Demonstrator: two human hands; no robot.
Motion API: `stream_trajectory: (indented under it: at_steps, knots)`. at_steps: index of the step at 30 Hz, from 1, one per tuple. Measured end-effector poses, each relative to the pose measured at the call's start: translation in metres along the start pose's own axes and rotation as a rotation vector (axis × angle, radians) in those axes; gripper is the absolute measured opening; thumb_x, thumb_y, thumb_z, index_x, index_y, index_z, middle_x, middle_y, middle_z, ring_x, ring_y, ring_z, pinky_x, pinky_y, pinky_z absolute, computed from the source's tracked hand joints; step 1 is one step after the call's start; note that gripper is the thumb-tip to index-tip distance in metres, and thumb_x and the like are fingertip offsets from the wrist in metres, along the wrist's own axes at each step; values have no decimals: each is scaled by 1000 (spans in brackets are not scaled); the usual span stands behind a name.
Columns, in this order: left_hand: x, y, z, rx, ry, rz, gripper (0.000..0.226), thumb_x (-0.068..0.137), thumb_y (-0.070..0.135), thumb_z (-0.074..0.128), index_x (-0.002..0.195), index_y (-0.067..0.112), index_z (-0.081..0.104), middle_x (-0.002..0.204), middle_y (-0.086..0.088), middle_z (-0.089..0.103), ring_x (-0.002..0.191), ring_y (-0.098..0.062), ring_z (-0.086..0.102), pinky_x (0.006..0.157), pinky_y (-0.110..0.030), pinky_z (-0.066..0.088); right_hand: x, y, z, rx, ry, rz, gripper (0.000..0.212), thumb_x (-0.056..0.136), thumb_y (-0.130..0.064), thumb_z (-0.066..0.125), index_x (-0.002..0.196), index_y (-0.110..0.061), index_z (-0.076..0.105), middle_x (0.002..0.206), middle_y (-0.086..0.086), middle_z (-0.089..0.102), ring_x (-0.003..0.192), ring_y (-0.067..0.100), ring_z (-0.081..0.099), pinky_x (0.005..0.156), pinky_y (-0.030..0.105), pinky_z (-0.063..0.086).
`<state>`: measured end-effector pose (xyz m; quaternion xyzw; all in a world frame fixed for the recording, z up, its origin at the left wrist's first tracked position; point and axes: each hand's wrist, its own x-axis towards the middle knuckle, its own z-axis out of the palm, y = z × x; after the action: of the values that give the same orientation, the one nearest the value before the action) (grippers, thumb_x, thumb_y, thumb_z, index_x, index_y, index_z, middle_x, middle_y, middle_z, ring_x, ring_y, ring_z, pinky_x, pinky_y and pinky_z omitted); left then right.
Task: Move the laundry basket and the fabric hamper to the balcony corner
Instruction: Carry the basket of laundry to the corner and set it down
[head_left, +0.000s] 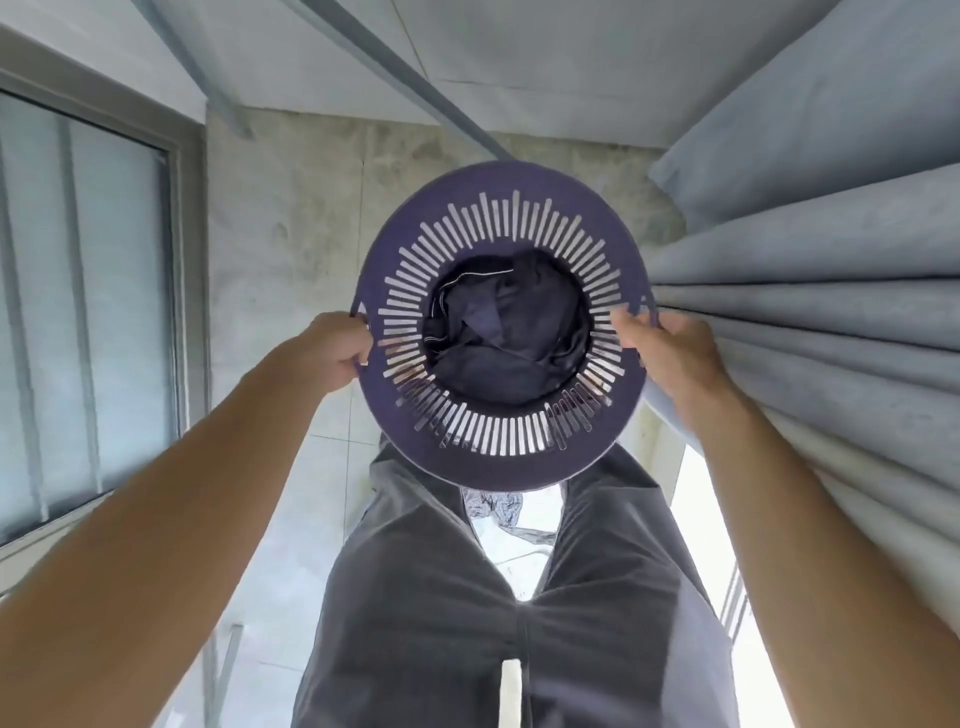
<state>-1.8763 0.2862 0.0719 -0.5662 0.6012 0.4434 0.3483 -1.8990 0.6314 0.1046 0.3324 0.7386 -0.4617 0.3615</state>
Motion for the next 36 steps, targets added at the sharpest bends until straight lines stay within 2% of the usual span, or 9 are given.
stream_trajectory:
  at_steps: [5,8,10,17,21,24,28,33,36]
  knots:
    - [14,-11,-31,-52,-110,-45,76,69,-30,25,131,1,57,137,-17,57,124,-32,57,107,-41,43,10,9,31,-44,1,40,58,67,-53,64,92,0,64,79,10,67,73,20,61,70,33,48]
    - [27,-17,-47,-78,-118,-84,75,72,-29,25,128,7,59,133,-13,60,120,-30,59,95,-42,52,15,5,49,-110,-34,35,63,68,-54,62,101,0,66,91,12,75,80,21,70,78,41,57]
    - [36,-18,-55,-97,-118,-106,75,74,-29,23,120,14,62,124,-10,65,110,-27,64,80,-41,56,20,1,63,-117,-63,25,60,68,-50,62,97,2,65,77,8,71,71,19,64,71,39,54]
    - [72,-21,-76,-171,-232,-118,80,74,-28,20,118,26,61,127,-10,66,114,-30,65,97,-55,47,36,-14,97,-151,-53,43,30,72,-32,64,86,-7,70,66,-5,73,67,19,71,69,40,58]
    - [82,-23,-78,-197,-247,-102,78,76,-28,20,115,26,61,131,-10,62,120,-31,60,97,-56,46,42,-24,111,-221,-27,48,30,74,-29,62,93,-8,71,82,0,76,77,20,72,81,45,60]
    - [82,-31,-83,-304,-265,-106,80,75,-30,20,113,27,62,126,-9,65,115,-29,64,82,-47,56,44,-32,123,-275,-28,65,28,74,-26,60,96,-14,72,91,1,77,84,23,74,84,46,60]
    - [91,-42,-101,-375,-291,-94,87,71,-30,25,128,24,61,129,-12,66,113,-29,66,88,-46,55,48,-44,139,-358,-32,50,31,73,-30,60,100,-19,70,92,-1,74,86,22,72,81,39,60]
    - [106,-56,-127,-439,-351,-61,82,69,-30,30,112,28,68,126,-12,67,106,-30,70,94,-50,51,59,-62,162,-408,-56,43,45,72,-29,57,114,-18,67,104,3,73,95,26,70,87,43,58]
    - [120,-61,-147,-497,-337,-61,77,71,-29,33,109,27,71,122,-12,69,103,-30,71,94,-51,51,67,-70,184,-479,-60,21,41,74,-26,56,113,-18,68,103,4,72,94,27,69,77,36,57]
